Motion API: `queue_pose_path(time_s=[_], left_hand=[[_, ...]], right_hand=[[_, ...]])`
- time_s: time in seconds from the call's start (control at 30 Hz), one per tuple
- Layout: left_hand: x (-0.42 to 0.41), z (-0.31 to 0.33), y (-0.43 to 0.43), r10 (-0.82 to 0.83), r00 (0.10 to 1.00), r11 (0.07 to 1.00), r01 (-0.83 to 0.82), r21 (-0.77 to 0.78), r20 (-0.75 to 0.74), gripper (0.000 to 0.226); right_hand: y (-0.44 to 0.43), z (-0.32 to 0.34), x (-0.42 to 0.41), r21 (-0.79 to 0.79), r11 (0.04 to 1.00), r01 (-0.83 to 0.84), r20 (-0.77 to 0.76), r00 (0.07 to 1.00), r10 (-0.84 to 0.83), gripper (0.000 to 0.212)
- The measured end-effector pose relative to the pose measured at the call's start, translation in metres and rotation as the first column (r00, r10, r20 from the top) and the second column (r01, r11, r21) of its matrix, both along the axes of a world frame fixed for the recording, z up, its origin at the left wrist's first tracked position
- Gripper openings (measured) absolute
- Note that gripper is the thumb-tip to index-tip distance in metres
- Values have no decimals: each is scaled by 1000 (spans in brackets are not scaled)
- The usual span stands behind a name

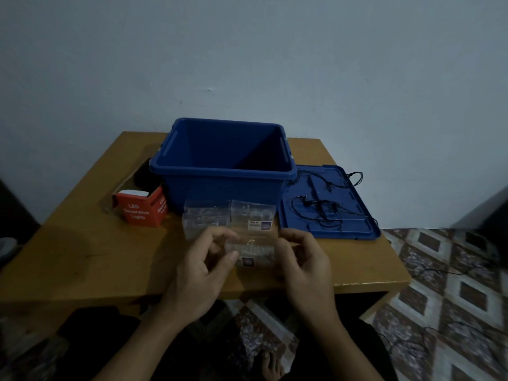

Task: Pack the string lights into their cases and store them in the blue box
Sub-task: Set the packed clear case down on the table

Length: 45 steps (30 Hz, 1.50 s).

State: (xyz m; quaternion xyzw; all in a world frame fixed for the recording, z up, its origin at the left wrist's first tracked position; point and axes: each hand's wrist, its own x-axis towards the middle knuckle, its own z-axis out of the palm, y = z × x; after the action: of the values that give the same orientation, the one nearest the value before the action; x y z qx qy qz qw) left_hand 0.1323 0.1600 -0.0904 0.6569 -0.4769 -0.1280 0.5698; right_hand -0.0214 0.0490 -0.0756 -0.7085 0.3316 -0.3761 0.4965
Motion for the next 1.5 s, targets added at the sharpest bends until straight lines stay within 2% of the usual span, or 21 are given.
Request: queue_pose_path(time_s=[0.07, 0.13, 0.2, 0.27, 0.33, 0.43, 0.57, 0.67, 0.87, 1.07, 1.3, 1.5], left_hand=[[0, 0, 1, 1, 996, 1000, -1, -6, -94, 37], [0, 2, -1, 2, 983, 1000, -3, -4, -184, 46], [0, 7, -2, 18, 954, 1000, -19, -3, -299, 41], [0, 10, -3, 25, 933, 999, -31, -12, -360, 35], [1, 12, -3, 21, 934, 1000, -25, -9, -356, 29], [2, 13, -1, 25, 931, 999, -32, -14, -365, 25], [2, 14, -3, 11, 924, 1000, -16, -10, -383, 34], [1, 12, -5, 29, 927, 999, -34, -7, -374, 34], [1, 9, -6, 47, 944, 998, -55, -15, -327, 20], [-1, 9, -7, 69, 944, 997, -77, -14, -324, 23], [1, 8, -8, 60, 933, 998, -68, -11, -355, 20], [2, 10, -11, 65, 923, 998, -68, 5, -379, 25]], right_hand=[[-3, 7, 0, 168, 984, -60, 18, 998, 58, 16], [-6, 10, 0, 189, 975, -114, 16, 994, 113, 15], [-8, 11, 2, 209, 968, -136, 39, 991, 131, 12], [-11, 11, 4, 270, 948, -169, 141, 981, 135, 9], [-12, 10, 6, 278, 940, -196, 214, 967, 139, 11], [-10, 8, 7, 266, 939, -217, 245, 957, 152, 13], [-11, 3, 7, 346, 912, -218, 275, 954, 123, 24], [-12, 4, 6, 376, 889, -261, 312, 939, 144, 22], [-11, 3, 2, 278, 924, -262, 252, 948, 193, 10], [-9, 4, 4, 265, 934, -241, 246, 953, 176, 17], [-9, 4, 8, 262, 943, -206, 162, 972, 168, 3], [-7, 7, 13, 291, 945, -153, 132, 984, 118, 6]])
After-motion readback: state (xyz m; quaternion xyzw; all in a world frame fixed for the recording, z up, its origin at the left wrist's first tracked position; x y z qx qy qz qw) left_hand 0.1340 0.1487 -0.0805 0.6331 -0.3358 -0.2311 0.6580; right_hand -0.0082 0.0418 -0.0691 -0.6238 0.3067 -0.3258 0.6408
